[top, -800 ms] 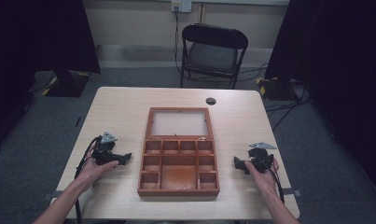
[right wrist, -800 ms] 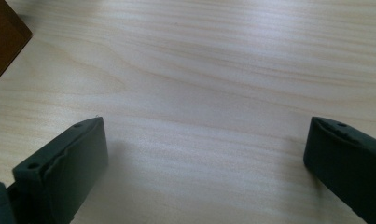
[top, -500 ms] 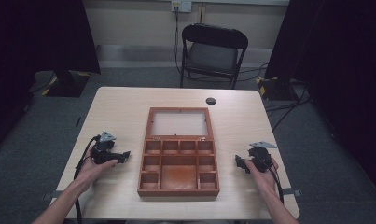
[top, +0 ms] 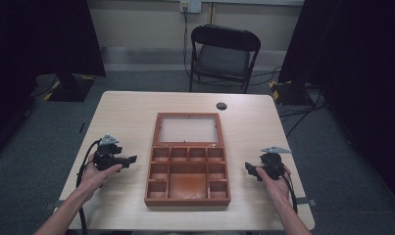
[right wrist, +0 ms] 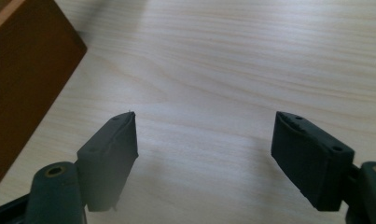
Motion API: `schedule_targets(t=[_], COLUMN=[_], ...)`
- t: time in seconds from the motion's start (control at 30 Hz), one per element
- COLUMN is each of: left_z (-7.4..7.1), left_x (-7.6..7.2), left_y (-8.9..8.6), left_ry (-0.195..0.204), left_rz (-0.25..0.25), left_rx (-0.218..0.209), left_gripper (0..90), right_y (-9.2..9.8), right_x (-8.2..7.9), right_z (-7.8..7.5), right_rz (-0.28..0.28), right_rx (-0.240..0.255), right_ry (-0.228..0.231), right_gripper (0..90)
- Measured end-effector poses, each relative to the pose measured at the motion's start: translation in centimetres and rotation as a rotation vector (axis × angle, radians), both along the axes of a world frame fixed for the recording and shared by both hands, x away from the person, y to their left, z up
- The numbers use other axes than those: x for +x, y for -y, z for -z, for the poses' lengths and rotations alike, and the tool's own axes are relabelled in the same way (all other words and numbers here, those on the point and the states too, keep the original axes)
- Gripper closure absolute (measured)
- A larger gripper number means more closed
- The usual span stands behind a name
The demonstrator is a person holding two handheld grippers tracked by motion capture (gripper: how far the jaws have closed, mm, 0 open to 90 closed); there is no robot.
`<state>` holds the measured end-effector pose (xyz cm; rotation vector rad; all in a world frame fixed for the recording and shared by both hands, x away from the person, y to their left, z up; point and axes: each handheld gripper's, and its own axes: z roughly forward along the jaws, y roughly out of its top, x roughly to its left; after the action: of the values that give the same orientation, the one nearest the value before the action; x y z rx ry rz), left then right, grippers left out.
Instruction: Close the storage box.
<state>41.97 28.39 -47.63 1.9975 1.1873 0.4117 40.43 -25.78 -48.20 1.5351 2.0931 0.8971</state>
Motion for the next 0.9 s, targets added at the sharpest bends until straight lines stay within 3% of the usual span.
schedule_targets(t=[0.1, 0.27, 0.37, 0.47, 0.53, 0.67, 0.77, 0.9], left_z=[-0.5, -1.5, -2.2, -2.3, -2.8, -3.3, -3.6, -4.1], left_x=[-0.2, 0.1, 0.2, 0.2, 0.4, 0.6, 1.0, 1.8], left_y=[0.2, 0.4, 0.6, 0.8, 1.1, 1.4, 2.0, 2.5], left_ry=[-0.01, -0.022, 0.029, 0.021, 0.025, 0.042, 0.039, 0.053], left_rz=[0.006, 0.026, 0.004, 0.015, 0.026, 0.034, 0.054, 0.046], left_rx=[-0.018, -0.023, -0.063, -0.05, -0.014, -0.024, -0.024, -0.04], left_gripper=[24.5, 24.6, 25.7, 25.3, 25.5, 25.6, 26.1, 26.1], right_y=[-0.6, -1.2, -1.6, -1.9, -2.1, -2.5, -3.2, -4.1], right_x=[0.0, 0.0, 0.4, 0.6, 0.8, 1.3, 1.9, 2.8], right_z=[-0.9, -2.0, -2.6, -3.2, -3.6, -4.1, -5.0, -5.4], right_rz=[-0.049, -0.075, -0.095, -0.107, -0.11, -0.124, -0.148, -0.175], right_rx=[-0.003, -0.002, 0.007, 0.02, 0.031, 0.05, 0.078, 0.078], right_ry=[0.014, 0.061, 0.076, 0.091, 0.094, 0.098, 0.133, 0.125], right_gripper=[22.2, 22.0, 21.8, 22.3, 22.3, 22.3, 22.1, 21.8])
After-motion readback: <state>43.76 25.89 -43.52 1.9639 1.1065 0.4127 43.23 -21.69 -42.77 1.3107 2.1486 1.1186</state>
